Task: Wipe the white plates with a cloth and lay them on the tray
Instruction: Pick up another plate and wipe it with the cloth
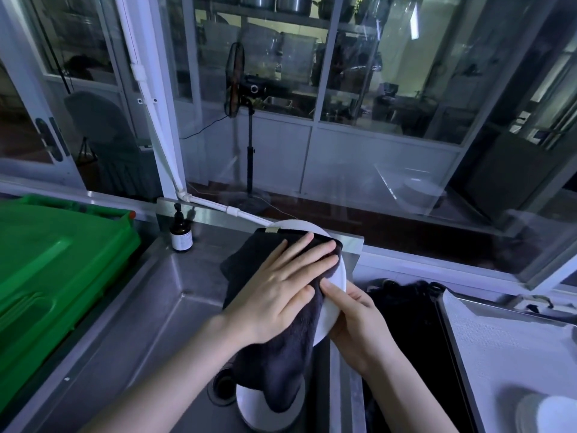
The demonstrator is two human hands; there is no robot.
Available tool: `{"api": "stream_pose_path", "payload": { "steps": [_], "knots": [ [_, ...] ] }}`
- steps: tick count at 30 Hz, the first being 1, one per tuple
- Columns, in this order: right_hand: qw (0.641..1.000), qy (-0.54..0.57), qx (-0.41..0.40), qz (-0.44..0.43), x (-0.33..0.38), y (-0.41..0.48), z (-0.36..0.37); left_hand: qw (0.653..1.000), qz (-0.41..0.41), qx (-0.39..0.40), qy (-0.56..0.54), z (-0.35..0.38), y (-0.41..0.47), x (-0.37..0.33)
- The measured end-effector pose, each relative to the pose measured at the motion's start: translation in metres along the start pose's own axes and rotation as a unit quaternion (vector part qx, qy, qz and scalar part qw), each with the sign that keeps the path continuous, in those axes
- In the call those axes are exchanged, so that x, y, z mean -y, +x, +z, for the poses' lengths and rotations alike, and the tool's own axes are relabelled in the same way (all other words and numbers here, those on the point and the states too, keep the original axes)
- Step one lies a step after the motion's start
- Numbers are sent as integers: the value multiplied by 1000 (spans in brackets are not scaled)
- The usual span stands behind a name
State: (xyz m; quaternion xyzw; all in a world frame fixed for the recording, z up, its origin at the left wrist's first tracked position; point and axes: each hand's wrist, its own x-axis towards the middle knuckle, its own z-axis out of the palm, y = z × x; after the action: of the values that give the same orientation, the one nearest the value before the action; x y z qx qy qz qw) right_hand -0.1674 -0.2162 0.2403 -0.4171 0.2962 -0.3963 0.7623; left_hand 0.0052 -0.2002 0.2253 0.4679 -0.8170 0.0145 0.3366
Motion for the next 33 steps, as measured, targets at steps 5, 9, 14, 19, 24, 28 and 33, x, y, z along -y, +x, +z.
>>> {"api": "stream_pose_path", "payload": {
  "steps": [5, 9, 14, 19, 24, 28, 33],
  "knots": [
    [999, -35, -5, -1, 0, -4, 0, 981, -155, -83, -85, -2, 11, 34],
    [999, -16, -40, -29, 14, -4, -9, 918, -285, -144, -234, 11, -20, 40],
    [997, 28, -58, -36, 21, 1, -12, 926, -260, -188, -200, 34, -41, -4],
    [999, 23, -47, -6, 3, 2, -8, 990, -117, -76, -19, 34, -28, -27],
    [998, 17, -49, -19, 6, 4, -8, 977, -190, -84, -43, 15, -12, 5],
    [998, 29, -50, -40, 20, 8, -12, 977, -190, -85, -51, 18, -27, -4],
    [999, 35, -39, -2, 1, 6, -7, 993, -116, -36, 2, 27, -17, -20]
  ]
}}
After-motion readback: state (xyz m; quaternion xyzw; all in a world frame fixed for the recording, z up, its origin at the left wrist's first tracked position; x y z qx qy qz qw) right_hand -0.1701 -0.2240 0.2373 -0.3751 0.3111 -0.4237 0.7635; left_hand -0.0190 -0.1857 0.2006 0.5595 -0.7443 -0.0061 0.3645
